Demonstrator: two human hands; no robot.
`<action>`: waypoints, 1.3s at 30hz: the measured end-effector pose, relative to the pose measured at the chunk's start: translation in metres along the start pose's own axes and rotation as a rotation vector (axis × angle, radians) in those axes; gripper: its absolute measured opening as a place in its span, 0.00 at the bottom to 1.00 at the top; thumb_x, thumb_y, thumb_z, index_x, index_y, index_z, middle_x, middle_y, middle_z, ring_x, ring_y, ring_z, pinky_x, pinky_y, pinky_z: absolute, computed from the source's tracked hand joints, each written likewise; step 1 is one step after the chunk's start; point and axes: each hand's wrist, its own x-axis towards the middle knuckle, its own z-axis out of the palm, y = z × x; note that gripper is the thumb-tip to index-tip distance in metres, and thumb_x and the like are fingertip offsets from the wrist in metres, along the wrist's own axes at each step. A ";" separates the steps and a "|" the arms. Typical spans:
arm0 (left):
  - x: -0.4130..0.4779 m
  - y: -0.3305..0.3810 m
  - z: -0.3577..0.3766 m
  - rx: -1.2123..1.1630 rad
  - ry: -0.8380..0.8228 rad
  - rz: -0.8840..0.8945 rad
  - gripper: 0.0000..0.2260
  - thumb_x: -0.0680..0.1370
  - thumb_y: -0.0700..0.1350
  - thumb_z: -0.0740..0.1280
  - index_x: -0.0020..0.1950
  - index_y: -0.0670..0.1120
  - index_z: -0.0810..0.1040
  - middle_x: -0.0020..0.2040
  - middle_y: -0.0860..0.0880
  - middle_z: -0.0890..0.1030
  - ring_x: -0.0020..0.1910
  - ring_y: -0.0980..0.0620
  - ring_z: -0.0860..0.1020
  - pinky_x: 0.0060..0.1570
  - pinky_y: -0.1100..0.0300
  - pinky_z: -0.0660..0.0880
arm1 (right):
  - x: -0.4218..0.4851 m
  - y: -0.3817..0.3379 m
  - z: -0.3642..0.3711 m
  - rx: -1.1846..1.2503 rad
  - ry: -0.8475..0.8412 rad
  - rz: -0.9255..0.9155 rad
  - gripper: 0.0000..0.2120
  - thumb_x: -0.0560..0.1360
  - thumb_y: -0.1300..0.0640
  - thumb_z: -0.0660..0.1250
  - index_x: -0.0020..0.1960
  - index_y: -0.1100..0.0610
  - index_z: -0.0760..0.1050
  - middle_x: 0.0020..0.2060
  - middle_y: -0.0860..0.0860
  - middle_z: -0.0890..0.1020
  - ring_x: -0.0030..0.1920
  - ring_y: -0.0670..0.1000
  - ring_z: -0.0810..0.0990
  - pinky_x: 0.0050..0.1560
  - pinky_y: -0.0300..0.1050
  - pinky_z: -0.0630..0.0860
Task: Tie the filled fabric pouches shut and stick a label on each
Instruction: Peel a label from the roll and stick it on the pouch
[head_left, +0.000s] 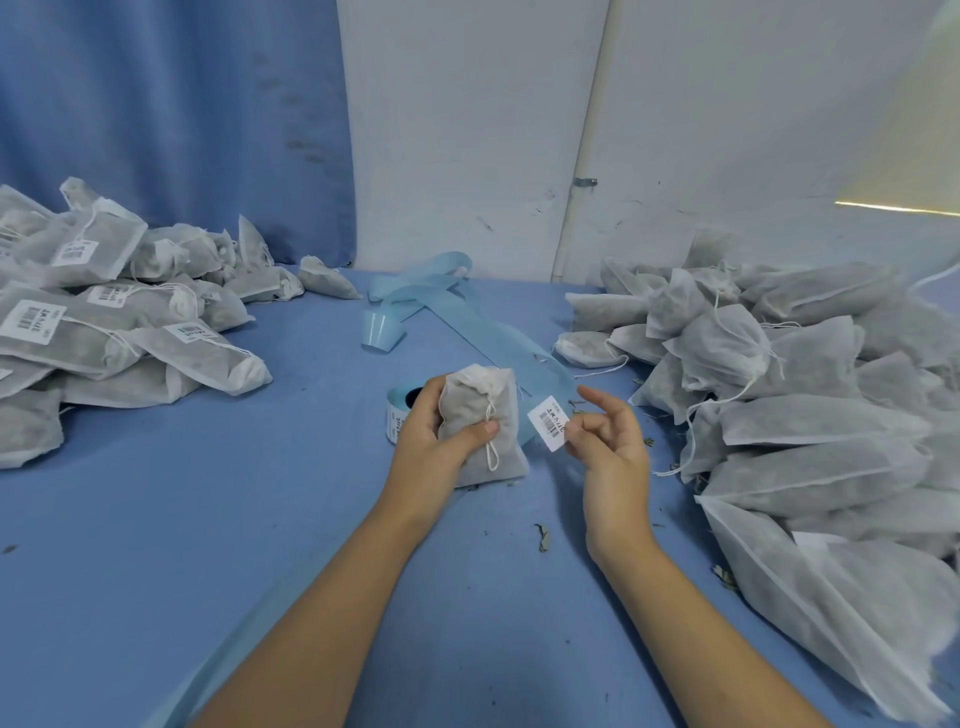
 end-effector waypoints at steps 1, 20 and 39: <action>0.001 0.000 -0.001 -0.020 0.007 -0.007 0.16 0.73 0.32 0.70 0.56 0.46 0.76 0.53 0.47 0.81 0.52 0.51 0.80 0.52 0.60 0.77 | 0.000 -0.001 0.000 0.004 -0.020 -0.016 0.19 0.75 0.74 0.59 0.59 0.56 0.73 0.34 0.50 0.74 0.40 0.46 0.74 0.55 0.41 0.71; 0.001 -0.001 0.000 -0.095 -0.065 0.006 0.17 0.72 0.29 0.68 0.52 0.49 0.78 0.46 0.51 0.83 0.45 0.54 0.81 0.43 0.64 0.77 | -0.014 0.009 0.007 -0.542 -0.462 -0.393 0.28 0.74 0.62 0.57 0.66 0.35 0.60 0.38 0.41 0.73 0.43 0.46 0.74 0.53 0.50 0.74; 0.000 0.000 0.006 -0.090 -0.012 -0.049 0.15 0.74 0.33 0.69 0.57 0.47 0.77 0.52 0.47 0.83 0.52 0.49 0.81 0.49 0.58 0.79 | -0.013 0.010 0.011 -0.691 -0.277 -0.320 0.36 0.71 0.47 0.73 0.73 0.51 0.61 0.41 0.40 0.74 0.51 0.39 0.72 0.57 0.42 0.70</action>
